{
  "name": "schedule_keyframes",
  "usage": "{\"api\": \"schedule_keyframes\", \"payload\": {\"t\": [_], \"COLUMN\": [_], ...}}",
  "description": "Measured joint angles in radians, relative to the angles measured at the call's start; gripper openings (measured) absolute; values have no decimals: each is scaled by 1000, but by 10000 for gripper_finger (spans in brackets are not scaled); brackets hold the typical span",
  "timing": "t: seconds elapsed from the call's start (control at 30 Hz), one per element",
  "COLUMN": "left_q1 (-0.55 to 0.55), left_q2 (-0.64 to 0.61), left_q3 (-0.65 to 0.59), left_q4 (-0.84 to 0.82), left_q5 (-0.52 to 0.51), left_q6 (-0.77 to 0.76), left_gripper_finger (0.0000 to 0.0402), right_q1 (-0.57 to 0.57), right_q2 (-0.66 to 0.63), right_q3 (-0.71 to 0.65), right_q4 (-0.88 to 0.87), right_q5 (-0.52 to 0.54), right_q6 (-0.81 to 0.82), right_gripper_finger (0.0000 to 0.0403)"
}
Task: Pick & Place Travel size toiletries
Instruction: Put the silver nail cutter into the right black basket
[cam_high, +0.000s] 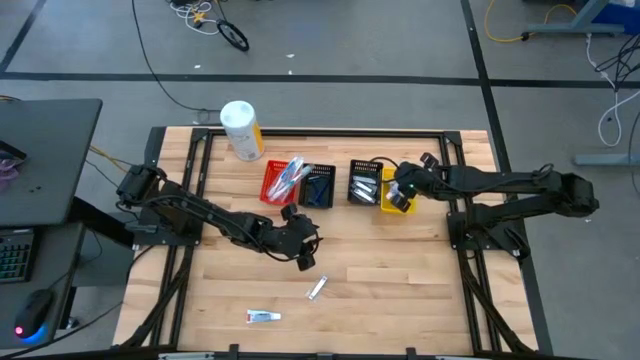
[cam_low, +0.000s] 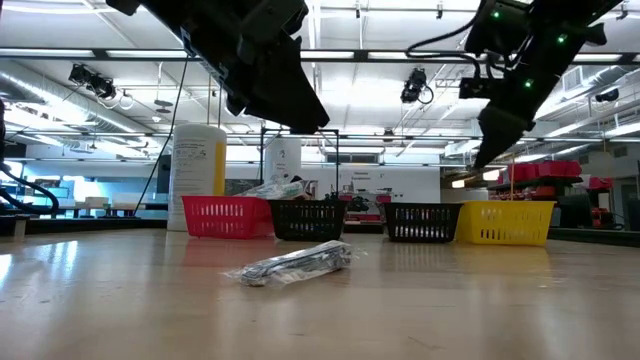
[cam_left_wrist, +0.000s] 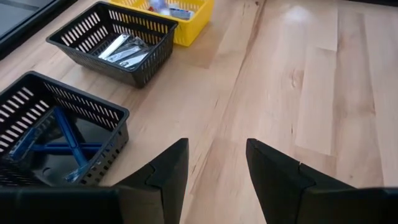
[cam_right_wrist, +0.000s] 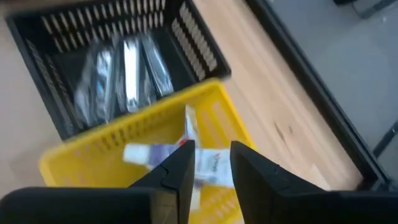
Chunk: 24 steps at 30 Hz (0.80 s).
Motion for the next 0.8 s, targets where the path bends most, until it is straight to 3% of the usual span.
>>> {"api": "schedule_keyframes", "payload": {"t": [0.27, 0.47, 0.8], "left_q1": [0, 0, 0], "left_q2": [0, 0, 0], "left_q3": [0, 0, 0], "left_q4": [2, 2, 2], "left_q5": [13, 13, 16], "left_q6": [0, 0, -5], "left_gripper_finger": [171, 171, 171], "right_q1": [0, 0, 0], "right_q2": [0, 0, 1], "right_q3": [0, 0, 0], "right_q4": [230, 362, 366], "right_q5": [-18, -179, -333], "right_q6": [29, 27, 25], "right_gripper_finger": [112, 112, 112]}}
